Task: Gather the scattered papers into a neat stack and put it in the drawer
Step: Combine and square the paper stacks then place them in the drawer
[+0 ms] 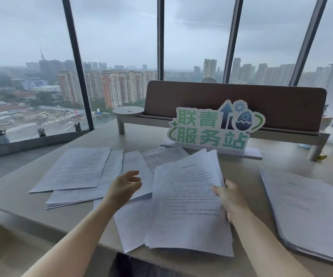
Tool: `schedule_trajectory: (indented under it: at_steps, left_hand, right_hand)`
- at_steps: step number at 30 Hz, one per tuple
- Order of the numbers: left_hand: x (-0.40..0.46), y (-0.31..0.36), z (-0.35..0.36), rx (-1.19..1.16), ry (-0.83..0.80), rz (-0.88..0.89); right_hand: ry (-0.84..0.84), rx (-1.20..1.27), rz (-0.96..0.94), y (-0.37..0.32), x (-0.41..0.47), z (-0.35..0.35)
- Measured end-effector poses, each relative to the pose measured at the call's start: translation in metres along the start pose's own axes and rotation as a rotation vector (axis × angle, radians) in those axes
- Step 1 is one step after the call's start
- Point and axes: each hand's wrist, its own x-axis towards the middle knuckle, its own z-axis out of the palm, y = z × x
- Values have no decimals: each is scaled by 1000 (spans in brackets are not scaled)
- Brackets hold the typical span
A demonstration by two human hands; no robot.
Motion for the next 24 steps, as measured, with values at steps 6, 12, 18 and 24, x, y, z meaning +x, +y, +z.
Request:
schedule_trajectory:
  at_steps: [6, 12, 18, 24]
  left_hand:
    - [20, -39, -42, 694, 87, -78]
    - [34, -51, -50, 830, -143, -234]
    - [41, -53, -50, 991, -147, -88]
    - [41, -57, -63, 1076, 2, 2]
  right_hand:
    - [-21, 5, -5, 0, 9, 24]
    - [-62, -3, 0, 3, 14, 47]
    - [-86, -11, 12, 9, 19, 63]
    - [-83, -31, 18, 14, 18, 68]
